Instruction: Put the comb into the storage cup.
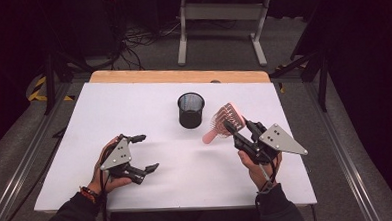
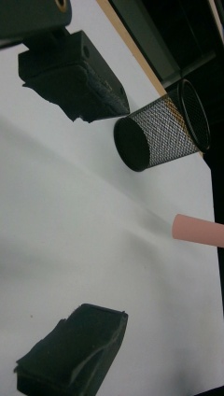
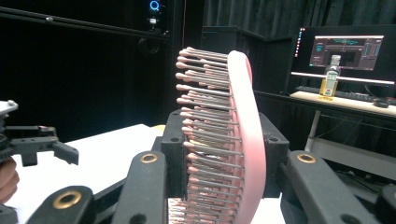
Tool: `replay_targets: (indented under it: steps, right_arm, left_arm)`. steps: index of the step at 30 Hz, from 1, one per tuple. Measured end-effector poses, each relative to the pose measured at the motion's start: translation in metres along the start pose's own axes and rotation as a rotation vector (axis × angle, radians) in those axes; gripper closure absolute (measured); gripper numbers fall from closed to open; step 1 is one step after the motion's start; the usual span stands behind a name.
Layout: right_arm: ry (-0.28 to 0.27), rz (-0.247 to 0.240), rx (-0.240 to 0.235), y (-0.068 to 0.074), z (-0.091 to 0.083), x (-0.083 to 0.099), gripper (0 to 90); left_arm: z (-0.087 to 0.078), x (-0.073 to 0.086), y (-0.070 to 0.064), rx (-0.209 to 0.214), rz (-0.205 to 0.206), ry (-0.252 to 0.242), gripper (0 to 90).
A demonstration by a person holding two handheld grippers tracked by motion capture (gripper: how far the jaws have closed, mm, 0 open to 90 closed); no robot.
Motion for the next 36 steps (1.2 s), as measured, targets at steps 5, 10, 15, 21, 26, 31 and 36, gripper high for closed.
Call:
replay_targets:
  steps: [5,10,15,21,26,31,36]
  right_arm:
    - [-0.001,-0.008,0.001,0.001,0.001,-0.002,63.6]
    - [-0.004,-0.008,0.005,-0.003,0.003,-0.004,63.6]
    - [-0.023,-0.013,0.017,-0.009,0.003,-0.011,63.6]
    - [-0.042,-0.009,0.023,-0.015,0.007,-0.019,63.6]
    - [-0.048,-0.018,0.023,-0.017,0.012,-0.025,63.6]
    - [-0.052,-0.030,0.022,-0.017,0.016,-0.032,63.6]
    - [-0.056,-0.037,0.023,-0.017,0.023,-0.039,63.6]
  left_arm:
    - [-0.009,0.005,0.006,-0.038,-0.003,-0.010,5.0]
    - [-0.017,0.014,0.011,-0.058,-0.012,0.001,5.4]
    - [-0.023,0.020,0.012,-0.069,-0.017,0.015,5.3]
    - [-0.031,0.028,0.013,-0.086,-0.034,0.030,4.9]
    - [-0.038,0.034,0.013,-0.091,-0.043,0.037,4.9]
    - [-0.042,0.038,0.013,-0.094,-0.056,0.039,4.9]
    - [-0.046,0.041,0.012,-0.098,-0.068,0.037,4.9]
Point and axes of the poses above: each handheld gripper's, and its own axes: z roughly forward along the jaws, x roughly out of its underside, y roughly to its left, the point moved 8 cm from there along z, roughly forward along the jaws, and after that the axes turned 3 degrees about -x, right-handed, at the moved point
